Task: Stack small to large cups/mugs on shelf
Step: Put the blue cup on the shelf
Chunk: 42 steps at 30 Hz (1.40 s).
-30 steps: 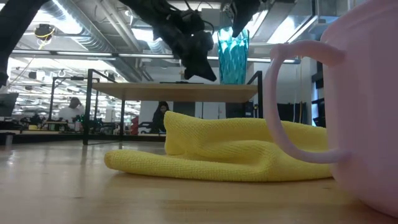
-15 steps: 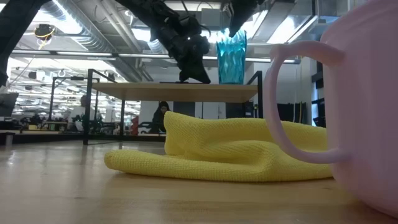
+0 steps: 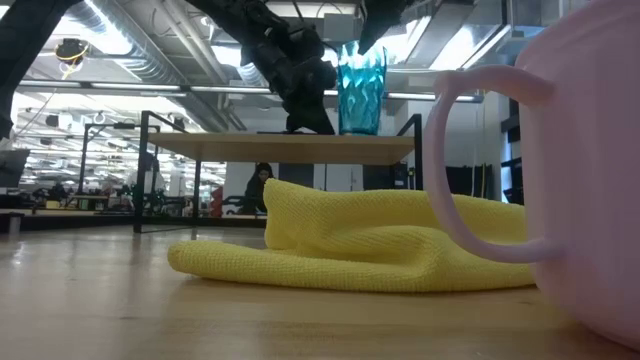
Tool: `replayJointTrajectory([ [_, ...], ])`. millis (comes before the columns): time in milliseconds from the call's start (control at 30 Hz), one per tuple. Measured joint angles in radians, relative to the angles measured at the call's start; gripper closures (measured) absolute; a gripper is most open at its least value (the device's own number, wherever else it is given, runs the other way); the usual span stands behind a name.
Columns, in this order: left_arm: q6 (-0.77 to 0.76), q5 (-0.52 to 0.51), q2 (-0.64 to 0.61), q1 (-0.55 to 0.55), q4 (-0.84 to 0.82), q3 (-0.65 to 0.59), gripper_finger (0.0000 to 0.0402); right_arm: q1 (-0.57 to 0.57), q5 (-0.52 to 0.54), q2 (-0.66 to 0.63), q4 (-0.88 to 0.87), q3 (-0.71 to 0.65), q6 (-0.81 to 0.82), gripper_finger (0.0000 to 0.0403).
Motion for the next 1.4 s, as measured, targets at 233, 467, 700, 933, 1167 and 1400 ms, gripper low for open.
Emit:
replayJointTrajectory([
  [233, 0.007, 0.0, 0.0, 0.0, -0.037, 0.0, 0.0389, 0.0, 0.034, 0.0, -0.002, 0.0, -0.023, 0.0336],
  [467, 0.007, 0.0, 0.0, 0.0, -0.041, 0.0, 0.0388, 0.0, 0.031, 0.0, -0.011, 0.0, -0.022, 0.0336],
  [700, 0.007, 0.0, 0.0, 0.0, -0.043, 0.0, 0.0388, 0.0, 0.0, 0.0, -0.021, 0.0, -0.013, 0.0336],
  [933, 0.007, 0.0, 0.0, 0.0, -0.043, 0.0, 0.0388, 0.0, 0.0, 0.0, -0.019, 0.0, -0.014, 0.0336],
  [1167, 0.006, 0.0, -0.008, 0.0, -0.045, 0.0, 0.0388, -0.017, 0.007, 0.001, -0.008, 0.0, -0.015, 0.0336],
  [1400, 0.006, -0.004, -0.036, 0.005, -0.058, 0.0, 0.0388, -0.031, 0.003, 0.001, -0.008, 0.0, -0.009, 0.0336],
])
